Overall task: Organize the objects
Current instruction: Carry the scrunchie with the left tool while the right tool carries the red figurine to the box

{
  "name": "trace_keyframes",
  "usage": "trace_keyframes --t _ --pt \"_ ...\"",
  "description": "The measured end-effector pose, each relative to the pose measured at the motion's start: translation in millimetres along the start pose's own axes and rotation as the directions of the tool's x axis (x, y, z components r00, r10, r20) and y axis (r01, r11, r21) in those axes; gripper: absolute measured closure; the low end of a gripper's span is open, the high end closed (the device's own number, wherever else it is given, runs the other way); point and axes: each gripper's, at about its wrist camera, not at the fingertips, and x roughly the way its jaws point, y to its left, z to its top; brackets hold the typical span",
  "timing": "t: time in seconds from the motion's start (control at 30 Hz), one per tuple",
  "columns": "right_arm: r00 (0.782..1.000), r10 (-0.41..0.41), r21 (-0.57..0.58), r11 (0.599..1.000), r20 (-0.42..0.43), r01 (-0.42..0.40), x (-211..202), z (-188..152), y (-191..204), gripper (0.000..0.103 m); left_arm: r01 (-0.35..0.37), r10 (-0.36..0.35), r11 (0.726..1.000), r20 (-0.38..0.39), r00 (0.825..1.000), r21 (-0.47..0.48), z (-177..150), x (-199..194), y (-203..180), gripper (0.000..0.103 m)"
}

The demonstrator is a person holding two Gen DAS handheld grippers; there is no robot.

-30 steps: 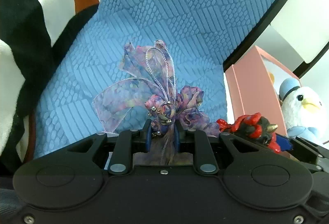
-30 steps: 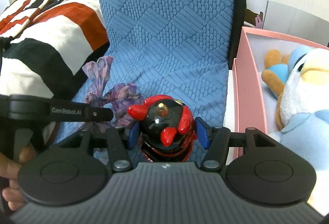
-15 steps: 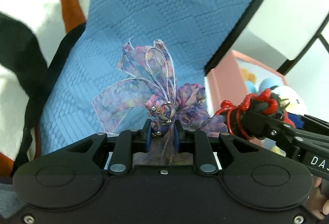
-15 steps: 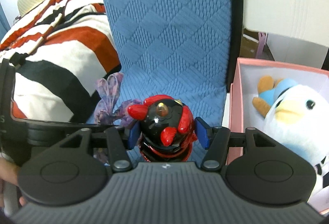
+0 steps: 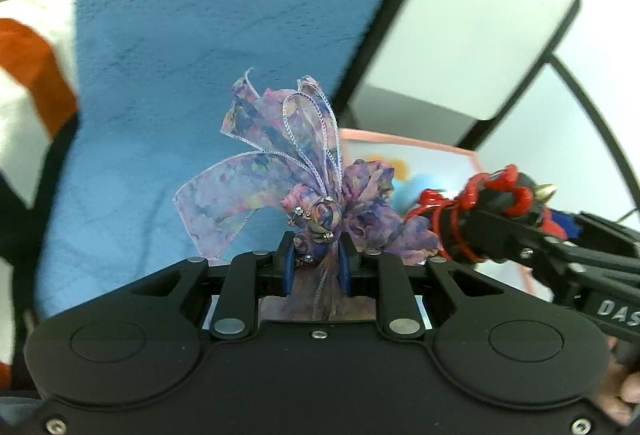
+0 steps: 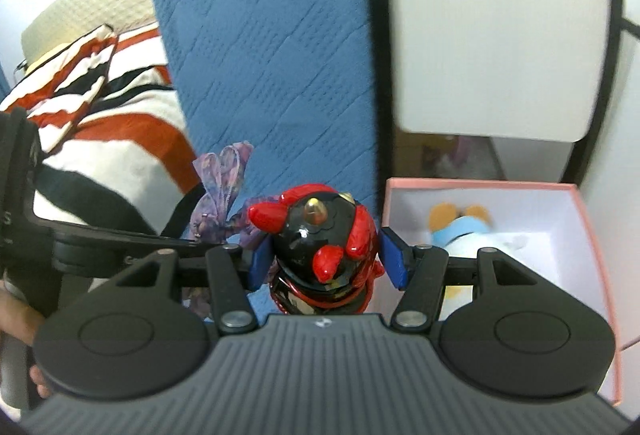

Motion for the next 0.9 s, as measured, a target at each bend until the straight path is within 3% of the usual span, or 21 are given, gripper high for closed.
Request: trace_keyframes --t 0.47,0.9 --pt "0.987 -0.142 0.096 0.986 0.074 0.135 -56 -15 -90 0.044 0.087 -0.087 0.980 -0.010 0.996 0.178 15 14 -134 0.083" --pt "0.965 -0.261 0.225 0.941 0.004 0.253 -51 -78 -190 0.044 0.143 -0.104 0.958 -0.165 0.981 0.247 -34 88 -220 0.082"
